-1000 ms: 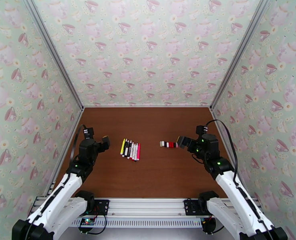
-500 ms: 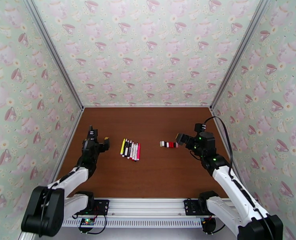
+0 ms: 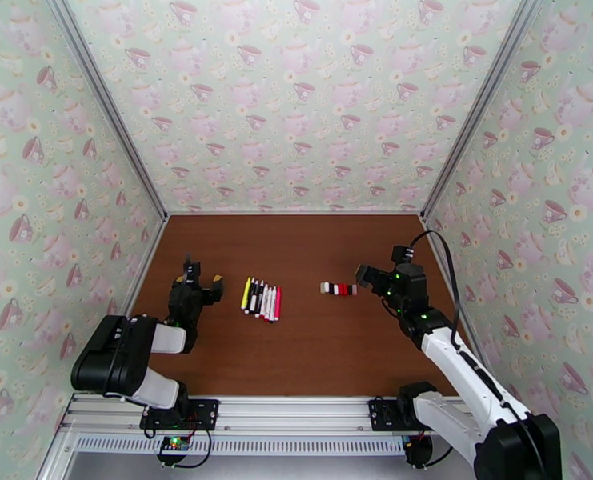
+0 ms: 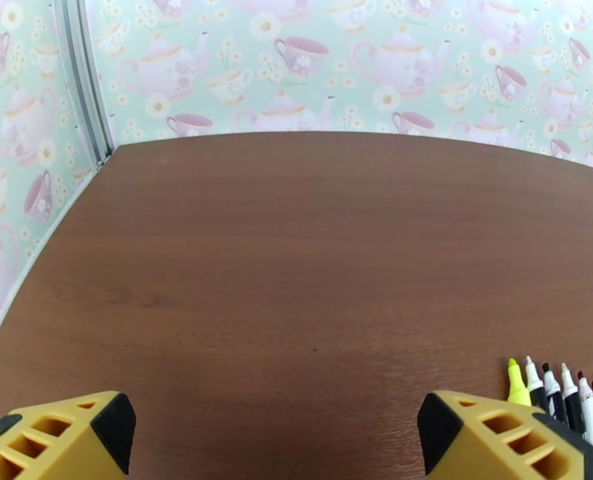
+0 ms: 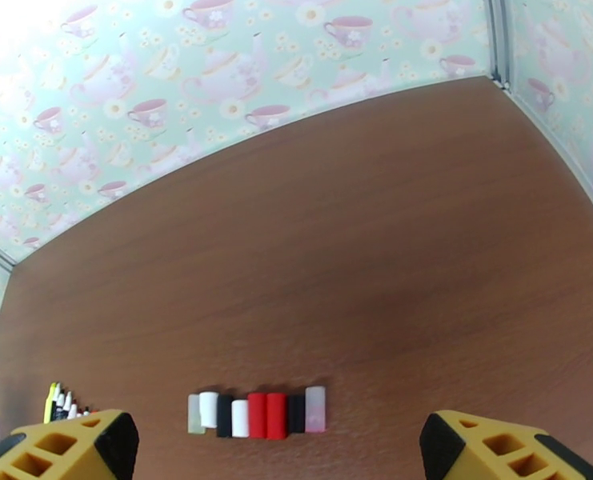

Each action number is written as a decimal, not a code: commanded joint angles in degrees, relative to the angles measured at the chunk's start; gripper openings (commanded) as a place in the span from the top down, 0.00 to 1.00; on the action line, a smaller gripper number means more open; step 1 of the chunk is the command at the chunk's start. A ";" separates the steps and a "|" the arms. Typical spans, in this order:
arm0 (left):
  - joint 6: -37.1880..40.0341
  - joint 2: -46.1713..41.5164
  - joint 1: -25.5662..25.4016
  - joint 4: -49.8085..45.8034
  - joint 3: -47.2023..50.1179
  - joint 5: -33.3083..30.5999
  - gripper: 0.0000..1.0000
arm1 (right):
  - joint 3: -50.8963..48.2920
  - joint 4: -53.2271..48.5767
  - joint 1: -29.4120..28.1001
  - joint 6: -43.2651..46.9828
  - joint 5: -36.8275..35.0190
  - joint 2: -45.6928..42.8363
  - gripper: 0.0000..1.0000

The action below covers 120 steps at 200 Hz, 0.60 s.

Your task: Open the pen caps

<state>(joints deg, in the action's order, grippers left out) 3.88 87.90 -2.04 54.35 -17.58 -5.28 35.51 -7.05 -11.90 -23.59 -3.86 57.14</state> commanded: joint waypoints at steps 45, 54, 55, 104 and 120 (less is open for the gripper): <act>-0.51 -0.06 0.64 -4.88 -4.50 1.06 0.00 | -1.27 9.57 0.03 10.63 -7.44 5.03 0.00; -0.54 0.15 0.59 -4.43 -4.52 1.06 0.00 | -1.39 10.76 0.04 11.40 -8.23 6.04 0.00; -0.54 0.16 0.61 -4.43 -4.46 1.06 0.00 | -1.40 10.88 0.04 11.56 -8.34 6.22 0.00; -0.45 0.06 0.49 -4.68 -4.56 0.88 0.00 | -4.18 22.20 1.38 16.21 -8.63 10.83 0.00; -0.45 0.07 0.50 -4.68 -4.50 0.88 0.00 | -5.27 25.68 2.50 16.90 -9.34 12.38 0.00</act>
<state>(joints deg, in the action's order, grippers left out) 3.86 87.85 -1.78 49.89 -21.85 -5.10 31.99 10.28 -10.81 -9.98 -11.18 67.75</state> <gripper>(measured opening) 0.998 0.999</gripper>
